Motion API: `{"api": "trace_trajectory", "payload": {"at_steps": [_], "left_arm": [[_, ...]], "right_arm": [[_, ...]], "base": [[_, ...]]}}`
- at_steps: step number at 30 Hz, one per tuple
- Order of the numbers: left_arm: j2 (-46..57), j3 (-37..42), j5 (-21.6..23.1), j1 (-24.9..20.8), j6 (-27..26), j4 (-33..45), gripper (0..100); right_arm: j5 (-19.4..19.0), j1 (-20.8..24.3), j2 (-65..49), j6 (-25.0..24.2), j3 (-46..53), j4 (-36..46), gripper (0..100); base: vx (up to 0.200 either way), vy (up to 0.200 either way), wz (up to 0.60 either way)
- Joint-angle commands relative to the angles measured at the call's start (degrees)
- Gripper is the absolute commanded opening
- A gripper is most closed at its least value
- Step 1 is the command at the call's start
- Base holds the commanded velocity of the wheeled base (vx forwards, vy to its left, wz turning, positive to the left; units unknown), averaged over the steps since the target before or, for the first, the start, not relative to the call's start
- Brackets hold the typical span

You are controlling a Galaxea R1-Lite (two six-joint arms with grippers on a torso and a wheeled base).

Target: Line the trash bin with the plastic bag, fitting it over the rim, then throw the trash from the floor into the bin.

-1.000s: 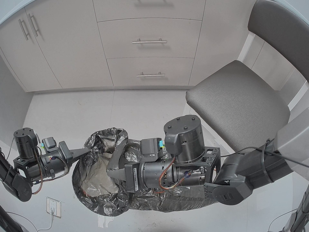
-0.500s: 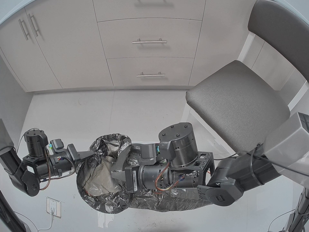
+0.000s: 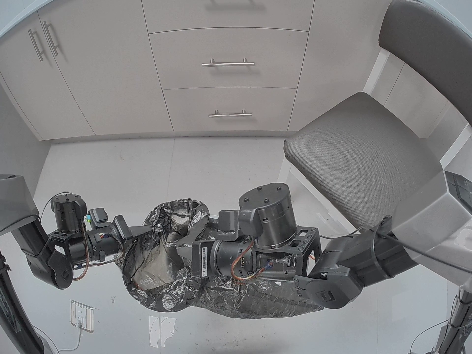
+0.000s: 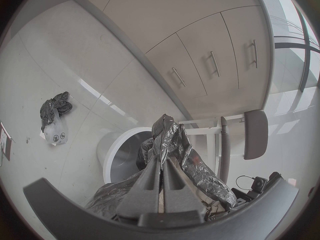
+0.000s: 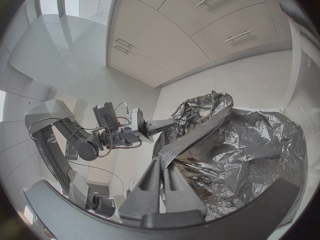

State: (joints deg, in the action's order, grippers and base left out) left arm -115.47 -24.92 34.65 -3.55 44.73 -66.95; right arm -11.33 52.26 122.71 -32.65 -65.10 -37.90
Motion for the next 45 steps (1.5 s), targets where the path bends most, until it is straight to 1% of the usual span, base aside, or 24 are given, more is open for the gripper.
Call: {"api": "trace_trajectory", "payload": {"at_steps": [1, 3, 5, 6, 7, 8, 9, 10, 13, 15, 16, 19, 23, 29, 36, 41, 45], "left_arm": [[-1.86, -0.83, -0.02, 0.03, 0.01, -0.02, 0], [-3.1, -1.45, -0.02, 0.03, -0.34, -0.02, 0], [-4.77, -2.33, 0.07, 0.03, -2.98, -0.02, 0], [-4.77, -2.33, 0.07, 0.03, -2.98, -0.02, 0], [-6.79, -3.73, 0.07, 0.03, -5.79, -0.02, 0], [-6.79, -3.73, 0.07, 0.03, -5.79, -0.02, 0], [-8.02, -4.53, 0.07, -0.32, -7.64, 0.07, 0], [-8.28, -4.88, 0.07, -0.5, -7.9, 0.07, 0], [-9.07, -5.84, 0.07, -0.93, -7.9, 0.24, 0], [-9.86, -7.51, 0.07, -1.02, -7.9, 0.86, 0], [-10.21, -7.95, 0.07, -0.93, -7.81, 0.94, 0], [-10.92, -9.45, 0.07, -1.02, -7.81, 2.18, 0], [-11.71, -11.64, 0.07, -0.93, -7.81, 4.02, 0], [-12.94, -12.79, 0.07, -0.93, -7.81, 4.11, 0], [-14.96, -15.6, 0.07, -1.02, -7.9, 4.64, 0], [-14.87, -17.8, -0.02, -1.2, -7.9, 9.65, 0], [-14.78, -18.41, 0.07, -1.2, -7.9, 10.44, 0]], "right_arm": [[0.08, -0.14, 1.3, -0.05, -0.56, 0.02, 0], [0.08, -0.41, 1.92, -0.05, -1.26, 0.02, 0], [0.95, -0.41, 2.8, 0.04, -2.49, 0.11, 0], [1.04, -0.41, 2.89, 0.04, -2.58, 0.11, 0], [2.62, -0.76, 3.59, 0.04, -4.42, 0.2, 0], [2.62, -0.76, 3.59, 0.04, -4.42, 0.2, 0], [3.24, -1.28, 3.85, 0.04, -5.92, 2.48, 0], [3.33, -1.28, 3.68, -0.05, -6.18, 3.97, 0], [3.77, -1.28, 3.68, 0.04, -6.97, 5.64, 0], [5.44, -1.99, 4.12, 0.21, -8.55, 6.26, 0], [5.61, -2.16, 4.12, 0.21, -8.99, 6.44, 0], [5.7, -3.13, 4.29, 0.21, -9.43, 6.44, 0], [5.7, -3.31, 4.38, 0.48, -9.17, 6.44, 0], [5.79, -3.75, 5.26, 0.92, -9.35, 6.35, 0], [7.02, -3.92, 5.26, 3.38, -9.35, 6.44, 0], [7.11, -4.18, 5.17, 3.47, -8.82, 6.44, 0], [7.11, -4.1, 5.26, 3.38, -8.64, 6.44, 0]], "base": [[0.0, 0.0, 0.0], [0.0, 0.0, 0.0], [0.0, 0.0, 0.0], [0.0, 0.0, 0.0], [0.0, 0.0, 0.0], [0.0, 0.0, 0.0], [0.0, 0.0, 0.0], [0.0, 0.0, 0.0], [0.0, 0.0, 0.0], [0.0, 0.0, 0.0], [0.0, 0.0, 0.0], [0.0, 0.0, 0.0], [0.0, 0.0, 0.0], [0.0, 0.0, 0.0], [0.0, 0.0, 0.0], [0.0, 0.0, 0.0], [0.0, 0.0, 0.0]]}}
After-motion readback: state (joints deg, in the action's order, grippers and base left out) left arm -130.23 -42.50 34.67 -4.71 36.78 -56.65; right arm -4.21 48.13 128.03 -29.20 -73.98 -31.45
